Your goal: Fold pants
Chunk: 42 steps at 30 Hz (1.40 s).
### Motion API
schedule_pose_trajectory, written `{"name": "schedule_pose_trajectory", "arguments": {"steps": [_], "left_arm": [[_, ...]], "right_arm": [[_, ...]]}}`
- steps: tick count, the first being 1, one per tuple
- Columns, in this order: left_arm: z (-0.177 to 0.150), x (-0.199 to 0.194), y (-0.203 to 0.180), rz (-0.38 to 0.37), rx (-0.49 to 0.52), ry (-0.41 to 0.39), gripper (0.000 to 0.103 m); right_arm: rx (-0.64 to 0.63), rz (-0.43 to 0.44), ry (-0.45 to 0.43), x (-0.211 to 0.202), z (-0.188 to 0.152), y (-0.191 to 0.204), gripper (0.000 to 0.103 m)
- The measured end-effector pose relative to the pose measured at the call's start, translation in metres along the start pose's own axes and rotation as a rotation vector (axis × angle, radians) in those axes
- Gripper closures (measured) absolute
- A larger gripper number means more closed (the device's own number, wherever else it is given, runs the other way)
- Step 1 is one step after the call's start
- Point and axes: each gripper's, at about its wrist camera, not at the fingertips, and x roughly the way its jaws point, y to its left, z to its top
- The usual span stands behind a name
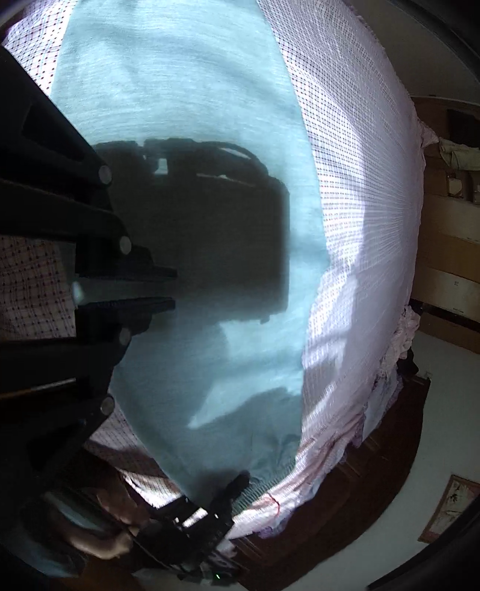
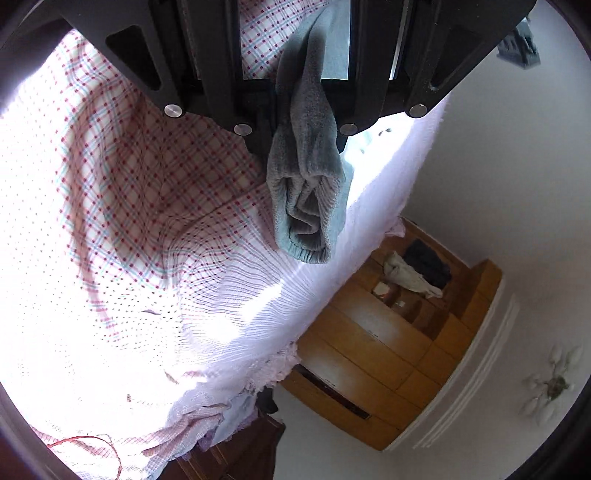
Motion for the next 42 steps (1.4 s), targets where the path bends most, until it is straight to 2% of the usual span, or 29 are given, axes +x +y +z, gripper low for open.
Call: {"name": "schedule_pose_trajectory", "arguments": {"steps": [3,7,10,13,17,19,21,23,25,29,34,39,42], "left_arm": [[-0.013,0.015,0.002,0.004,-0.012,0.018,0.095],[-0.008,0.013,0.004,-0.015,-0.022,0.03,0.095],[-0.006,0.014,0.009,-0.042,-0.055,0.035,0.095],[-0.005,0.012,0.009,-0.05,-0.054,0.037,0.095],[-0.004,0.012,0.009,-0.066,-0.059,0.039,0.095],[-0.004,0.013,0.01,-0.075,-0.063,0.039,0.095],[-0.005,0.013,0.011,-0.08,-0.064,0.039,0.095],[-0.005,0.012,0.012,-0.087,-0.064,0.041,0.095],[-0.005,0.012,0.014,-0.097,-0.071,0.046,0.095],[-0.003,0.003,0.018,-0.116,-0.091,0.043,0.095],[0.002,-0.011,0.025,-0.124,-0.09,0.009,0.094],[0.002,-0.022,0.041,-0.12,-0.12,-0.008,0.094],[0.003,-0.029,0.054,-0.12,-0.14,-0.025,0.094]], "right_arm": [[0.013,-0.027,0.011,0.011,-0.004,0.009,0.094],[-0.002,-0.114,0.054,0.003,0.0,0.014,0.093],[-0.103,-0.193,0.046,-0.001,-0.002,0.029,0.093],[-0.293,-0.28,-0.002,-0.004,-0.009,0.057,0.093],[-0.642,-0.494,-0.047,0.001,-0.035,0.099,0.093],[-0.834,-0.556,-0.119,0.002,-0.057,0.125,0.093],[-1.031,-0.583,-0.214,0.004,-0.083,0.152,0.093],[-1.153,-0.574,-0.265,0.004,-0.102,0.175,0.093],[-1.193,-0.55,-0.254,0.01,-0.113,0.184,0.093],[-1.137,-0.505,-0.221,0.007,-0.11,0.186,0.093],[-0.97,-0.408,-0.233,-0.011,-0.086,0.185,0.093],[-0.988,-0.353,-0.289,-0.025,-0.097,0.199,0.093],[-1.026,-0.336,-0.282,-0.022,-0.11,0.206,0.094]]}}
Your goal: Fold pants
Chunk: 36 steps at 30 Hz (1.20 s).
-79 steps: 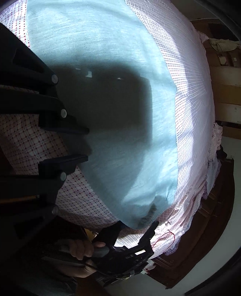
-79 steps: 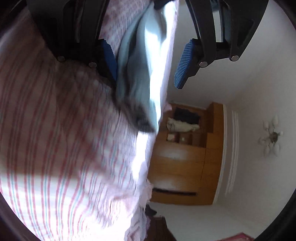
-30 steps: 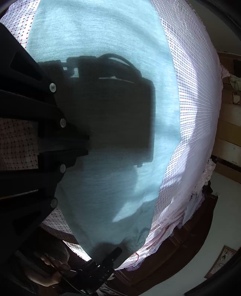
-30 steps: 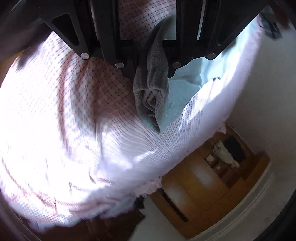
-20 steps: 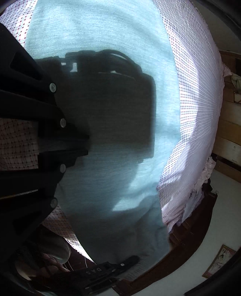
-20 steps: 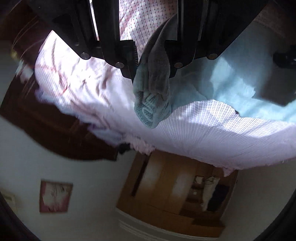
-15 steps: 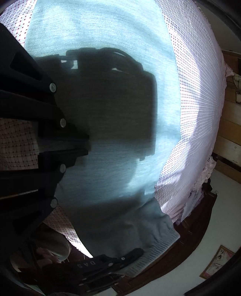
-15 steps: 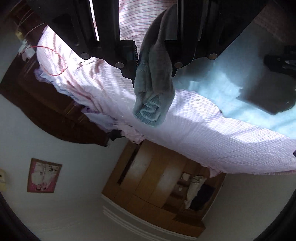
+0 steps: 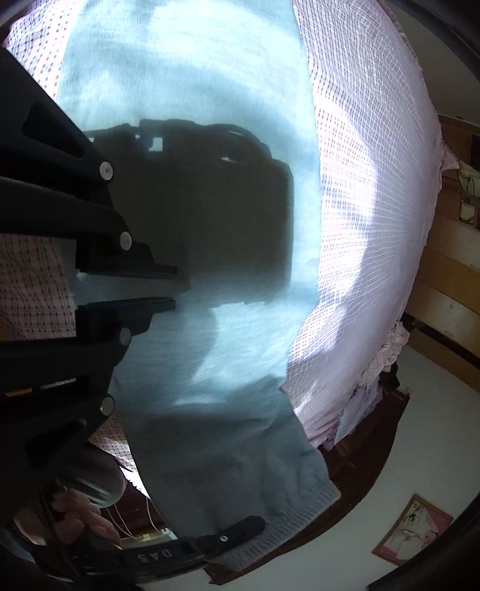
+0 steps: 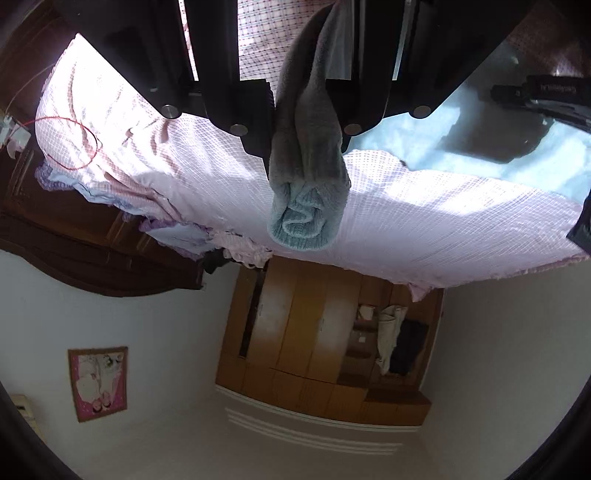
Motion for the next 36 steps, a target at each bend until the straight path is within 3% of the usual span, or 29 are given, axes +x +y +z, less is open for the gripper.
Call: {"name": "schedule_pose_trajectory", "arguments": {"steps": [10,13,17,21,26,32,36], "left_arm": [[0.017,-0.061,0.065,0.078,-0.034,-0.1,0.09],[0.022,-0.082,0.095,0.146,-0.042,-0.13,0.084],[0.023,-0.107,0.139,0.22,-0.078,-0.158,0.069],[0.02,-0.126,0.185,0.275,-0.145,-0.18,0.061],[0.007,-0.151,0.242,0.113,-0.339,-0.147,0.055],[-0.011,-0.188,0.269,0.126,-0.389,-0.247,0.043],[-0.028,-0.195,0.301,-0.022,-0.541,-0.272,0.043]], "right_arm": [[-0.009,0.097,-0.021,-0.006,0.034,0.031,0.094],[0.004,0.139,-0.044,-0.015,0.053,0.043,0.094],[0.028,0.218,-0.053,-0.022,0.074,0.067,0.094],[-0.006,0.275,-0.038,-0.022,0.084,0.119,0.094],[-0.103,0.322,-0.001,-0.024,0.079,0.21,0.094],[-0.199,0.356,-0.003,-0.037,0.057,0.31,0.094],[-0.268,0.361,-0.012,-0.042,0.04,0.359,0.094]]}}
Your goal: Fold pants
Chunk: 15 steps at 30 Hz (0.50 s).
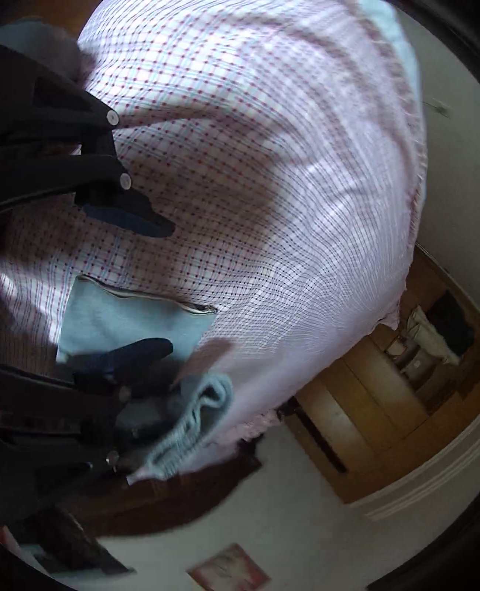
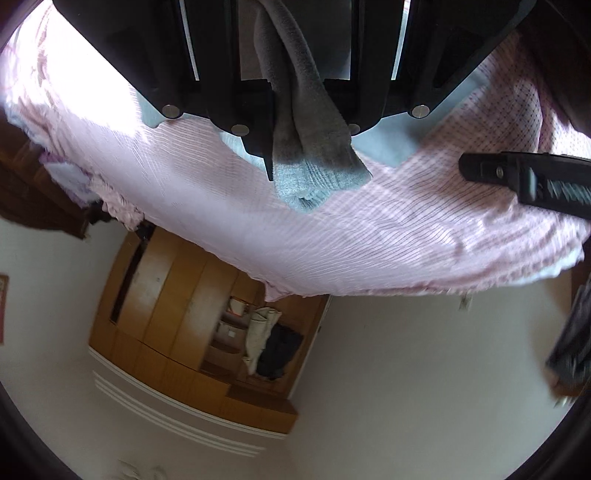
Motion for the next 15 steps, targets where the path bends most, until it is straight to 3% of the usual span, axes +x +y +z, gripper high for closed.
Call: {"name": "schedule_pose_trajectory", "arguments": {"steps": [5,15], "left_arm": [[0.004,-0.014,0.01,-0.045,-0.027,-0.051,0.043],[0.007,0.006,0.003,0.028,-0.014,-0.006,0.043]], "right_arm": [[-0.075,0.009,0.023,0.013,-0.01,0.034,0.094],[-0.099,0.03,-0.009,0.01,-0.024,0.049,0.094]]}}
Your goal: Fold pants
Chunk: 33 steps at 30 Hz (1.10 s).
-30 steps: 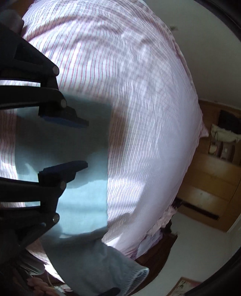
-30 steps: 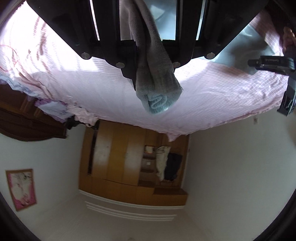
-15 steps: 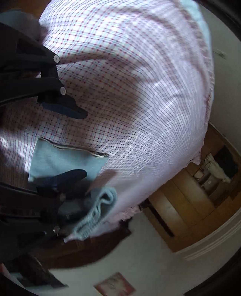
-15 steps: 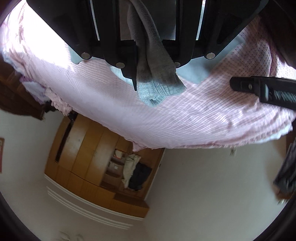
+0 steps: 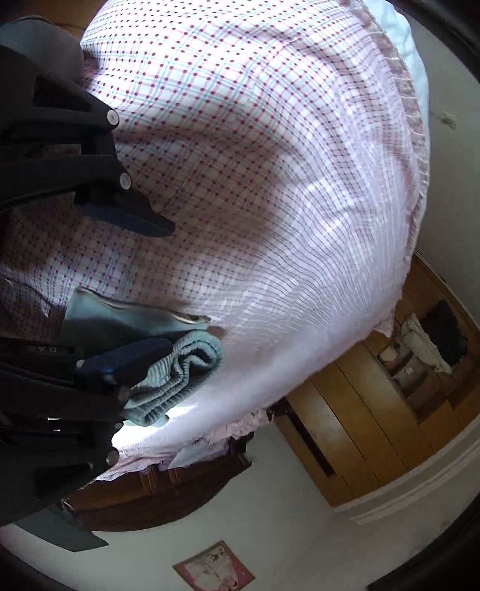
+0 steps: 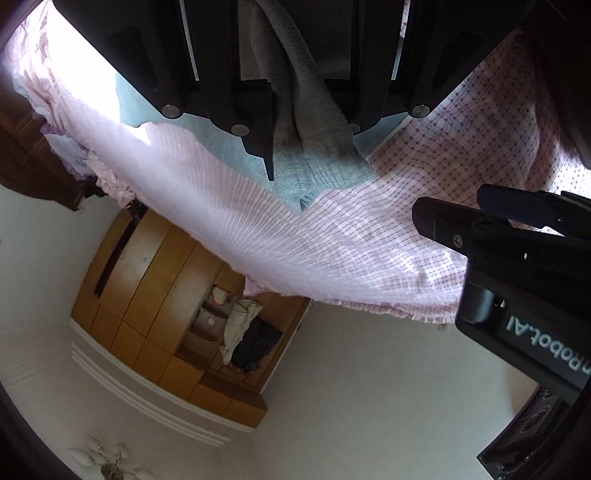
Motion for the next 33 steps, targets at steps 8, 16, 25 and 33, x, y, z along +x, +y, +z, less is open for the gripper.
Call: {"name": "schedule_pose_trajectory", "arguments": {"steps": [8,16,25,33], "left_arm": [[-0.004,-0.002,-0.007,-0.008,-0.006,-0.012,0.043],[-0.003,-0.006,-0.002,-0.008,-0.017,-0.028,0.043],[-0.003,-0.007,0.007,-0.074,-0.034,-0.023,0.043],[-0.006,0.001,-0.006,-0.058,0.023,0.014,0.044]], "right_arm": [[0.045,0.108,0.029,0.004,-0.013,-0.009,0.094],[-0.101,0.133,0.105,0.01,-0.021,0.02,0.086],[0.158,0.516,0.101,-0.022,-0.011,-0.044,0.056],[0.069,0.518,0.091,-0.013,-0.013,-0.054,0.061]]}}
